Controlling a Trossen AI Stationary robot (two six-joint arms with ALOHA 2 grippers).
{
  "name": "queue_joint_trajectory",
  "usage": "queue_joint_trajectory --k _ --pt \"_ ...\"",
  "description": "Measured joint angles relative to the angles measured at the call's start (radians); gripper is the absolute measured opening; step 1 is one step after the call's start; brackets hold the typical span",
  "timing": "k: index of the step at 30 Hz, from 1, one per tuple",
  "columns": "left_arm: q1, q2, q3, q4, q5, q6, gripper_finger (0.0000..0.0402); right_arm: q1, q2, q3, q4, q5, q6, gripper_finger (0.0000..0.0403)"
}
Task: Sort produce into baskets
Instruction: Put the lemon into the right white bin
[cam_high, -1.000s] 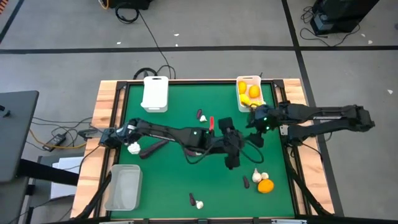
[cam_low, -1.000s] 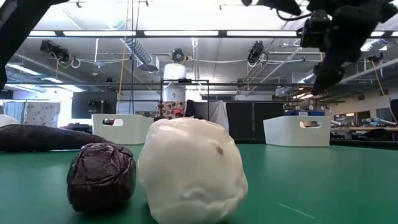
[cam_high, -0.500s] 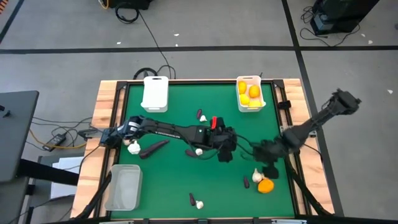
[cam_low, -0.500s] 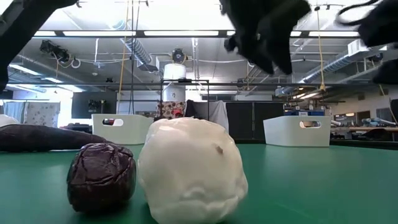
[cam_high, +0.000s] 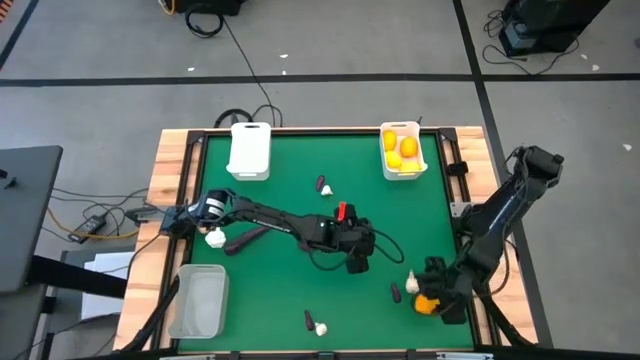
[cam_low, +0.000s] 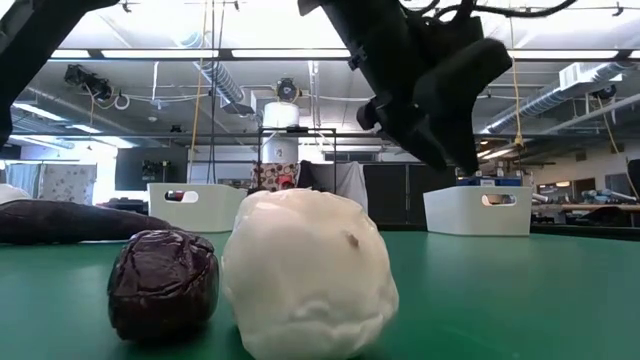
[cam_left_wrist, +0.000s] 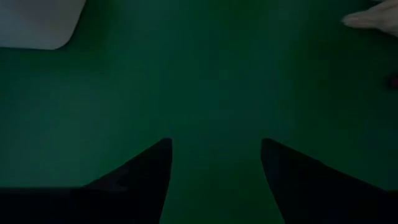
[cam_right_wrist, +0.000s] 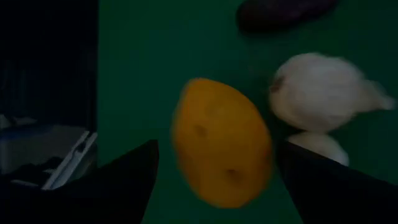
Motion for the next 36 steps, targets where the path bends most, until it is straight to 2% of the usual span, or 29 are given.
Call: queue_joint_trajectory --k 8,13,16,26,31,36 --pt "-0.022 0.0 0.0 0.004 0.0 -0.019 0.0253 0.007 0.158 0.002 0.006 0.001 0.023 0.0325" --pt "-0.033 0.0 0.0 0.004 0.0 -0.022 0.0253 0.002 0.161 0.003 0.001 0.004 0.042 0.0269" --pt "-0.034 0.0 0.0 0.004 0.0 -0.027 0.0253 -0.008 0.12 0.0 0.004 0.003 0.05 0.0243" --pt "-0.019 0.0 0.0 -0.005 -0.03 -0.018 0.0253 -0.115 -0.133 0.0 0.006 0.02 0.041 0.0254" --pt "-0.019 0.0 0.0 0.001 -0.05 0.04 0.0253 -0.22 -0.262 0.0 -0.026 0.084 -0.023 0.0257" --pt "-0.015 0.0 0.0 0.068 -0.05 0.084 0.0253 -0.377 -0.344 0.0 -0.107 0.175 -0.099 0.0248"
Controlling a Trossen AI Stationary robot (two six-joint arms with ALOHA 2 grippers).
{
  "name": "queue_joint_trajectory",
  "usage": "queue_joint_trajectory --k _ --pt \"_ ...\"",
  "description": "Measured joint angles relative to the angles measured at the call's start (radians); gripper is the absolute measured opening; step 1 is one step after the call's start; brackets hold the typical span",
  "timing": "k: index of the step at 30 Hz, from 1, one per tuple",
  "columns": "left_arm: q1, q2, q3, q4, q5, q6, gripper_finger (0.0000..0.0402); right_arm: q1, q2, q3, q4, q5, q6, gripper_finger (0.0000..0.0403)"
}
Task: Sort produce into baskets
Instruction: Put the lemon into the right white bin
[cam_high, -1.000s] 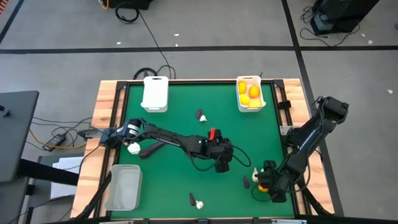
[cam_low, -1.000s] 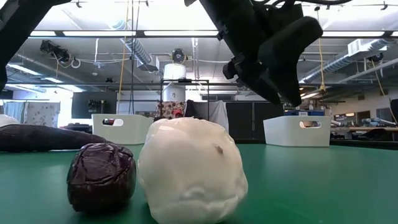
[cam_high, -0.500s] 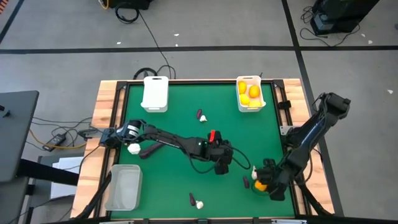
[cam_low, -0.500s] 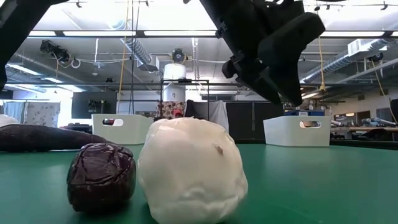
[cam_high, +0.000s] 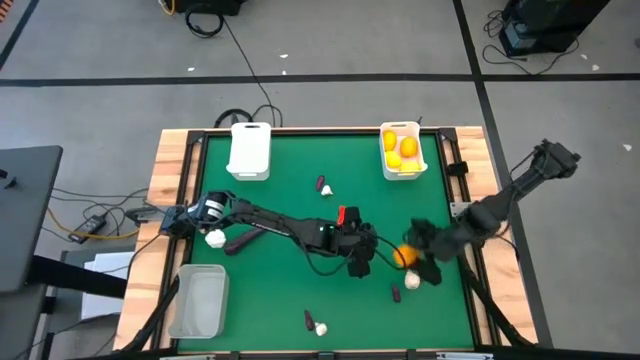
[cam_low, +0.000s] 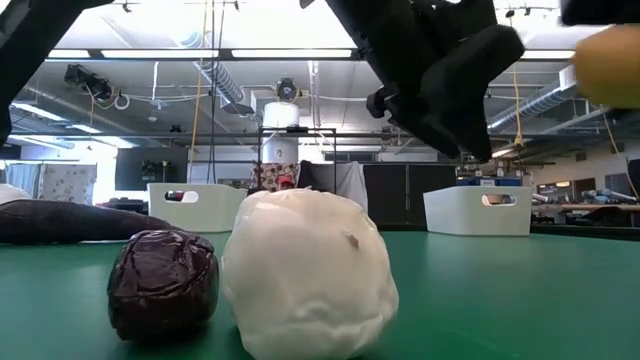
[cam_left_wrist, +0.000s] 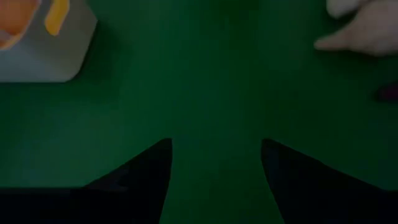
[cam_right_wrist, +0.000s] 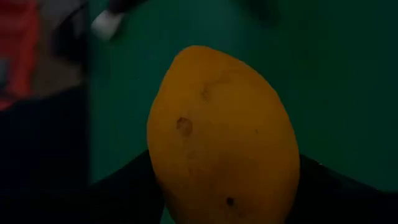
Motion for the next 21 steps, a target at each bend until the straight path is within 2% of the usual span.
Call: queue_joint_trajectory --k 13,21 --pt "0.048 0.0 0.0 -0.107 0.0 -0.052 0.0253 -0.464 -0.014 0.0 -0.024 0.164 -0.199 0.0249" --pt "0.051 0.0 0.0 -0.129 0.0 -0.026 0.0253 -0.685 -0.017 0.0 0.04 0.162 -0.318 0.0249"
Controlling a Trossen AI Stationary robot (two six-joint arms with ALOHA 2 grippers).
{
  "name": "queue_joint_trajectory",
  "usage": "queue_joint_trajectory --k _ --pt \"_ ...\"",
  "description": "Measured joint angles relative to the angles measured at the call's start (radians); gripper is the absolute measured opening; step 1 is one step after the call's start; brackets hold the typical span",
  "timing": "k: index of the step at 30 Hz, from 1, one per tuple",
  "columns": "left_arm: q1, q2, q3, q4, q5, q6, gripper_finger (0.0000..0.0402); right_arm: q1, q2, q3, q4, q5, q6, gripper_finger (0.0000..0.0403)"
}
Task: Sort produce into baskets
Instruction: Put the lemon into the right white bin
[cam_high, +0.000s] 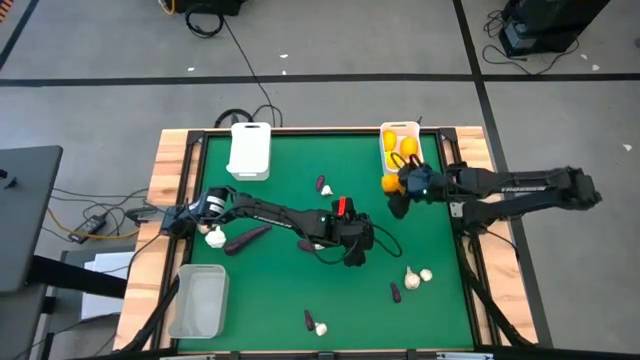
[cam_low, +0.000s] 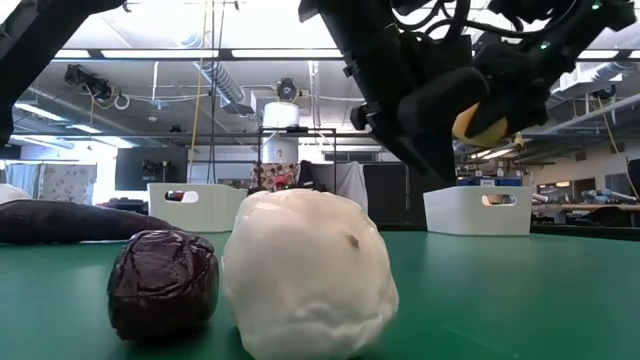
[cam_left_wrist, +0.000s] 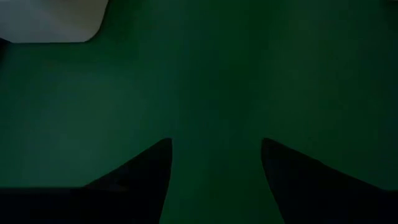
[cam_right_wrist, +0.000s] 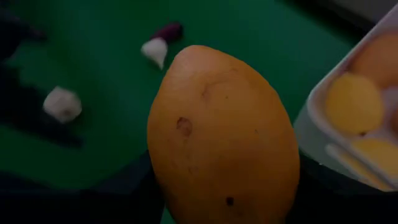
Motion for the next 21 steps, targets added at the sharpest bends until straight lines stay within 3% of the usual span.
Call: queue_joint_trajectory --k 9,15,21 --pt "0.0 0.0 0.0 -0.058 0.0 0.003 0.0253 -0.048 -0.102 0.0 0.216 -0.243 -0.28 0.0249" --pt "0.0 0.0 0.0 -0.074 0.004 0.039 0.0253 -0.033 -0.234 0.0 0.29 -0.249 -0.3 0.0249" --pt "0.057 0.0 0.0 0.016 0.154 0.205 0.0253 -0.034 -0.38 0.012 0.364 -0.206 -0.357 0.025"
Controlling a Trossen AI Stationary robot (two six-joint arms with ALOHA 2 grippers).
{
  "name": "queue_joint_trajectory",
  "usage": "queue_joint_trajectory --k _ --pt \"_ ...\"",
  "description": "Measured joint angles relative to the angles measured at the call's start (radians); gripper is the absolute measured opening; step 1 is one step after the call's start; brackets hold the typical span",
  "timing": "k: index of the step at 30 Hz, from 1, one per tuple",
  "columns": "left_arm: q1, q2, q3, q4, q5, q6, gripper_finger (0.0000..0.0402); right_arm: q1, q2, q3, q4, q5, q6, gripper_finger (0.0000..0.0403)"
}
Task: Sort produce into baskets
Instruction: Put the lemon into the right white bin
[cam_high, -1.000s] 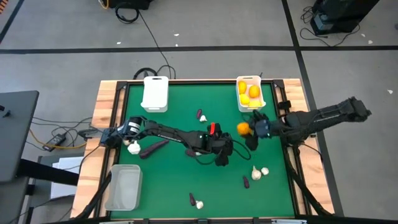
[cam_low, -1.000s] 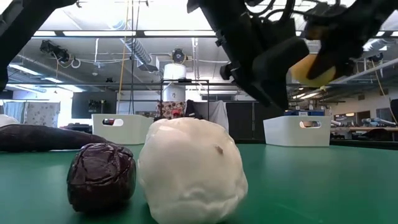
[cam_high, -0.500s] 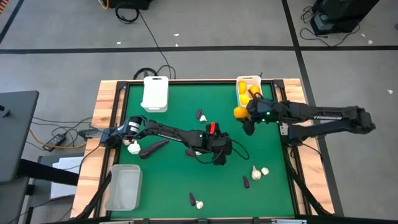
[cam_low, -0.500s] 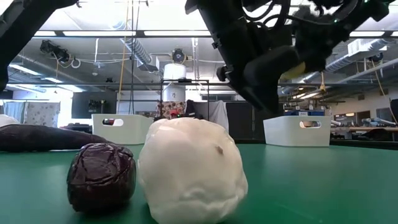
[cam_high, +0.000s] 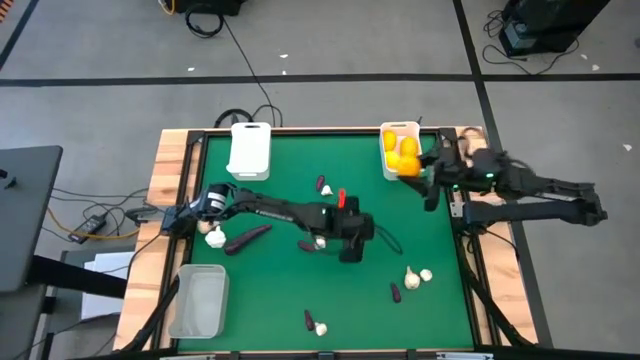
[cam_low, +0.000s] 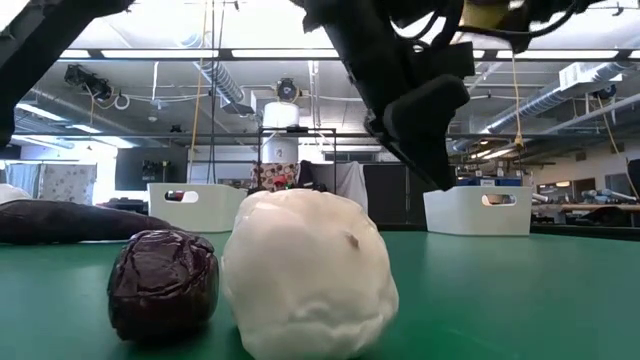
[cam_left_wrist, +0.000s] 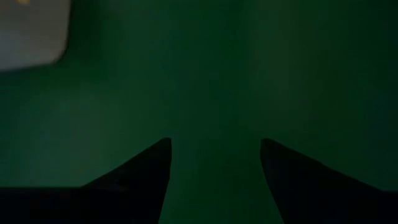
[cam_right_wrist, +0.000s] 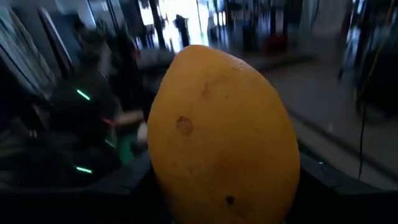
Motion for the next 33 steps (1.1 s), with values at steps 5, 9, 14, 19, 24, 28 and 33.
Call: queue_joint_trajectory --k 5,9,14,19,24,28,33 --pt "0.089 0.0 0.0 0.107 0.119 0.114 0.0253 0.0 -0.025 0.094 0.005 0.0 -0.057 0.025" --pt "0.156 0.0 0.0 0.163 0.187 0.157 0.0253 -0.001 0.014 0.173 -0.032 0.055 -0.107 0.025" --pt "0.224 -0.006 0.0 0.21 0.272 0.182 0.0253 -0.057 0.088 0.234 -0.092 0.261 -0.137 0.025" --pt "0.269 -0.057 0.0 0.193 0.323 0.201 0.0253 -0.195 0.166 0.228 -0.142 0.312 -0.07 0.025" --pt "0.306 -0.133 0.0 0.155 0.345 0.227 0.0253 -0.318 0.203 0.196 -0.044 0.224 -0.058 0.025" --pt "0.331 -0.192 0.0 0.091 0.363 0.248 0.0253 -0.375 0.203 0.161 -0.008 0.192 -0.046 0.0251" --pt "0.369 -0.228 0.0 0.01 0.556 0.265 0.0243 -0.408 0.188 0.035 -0.034 0.18 0.046 0.0251"
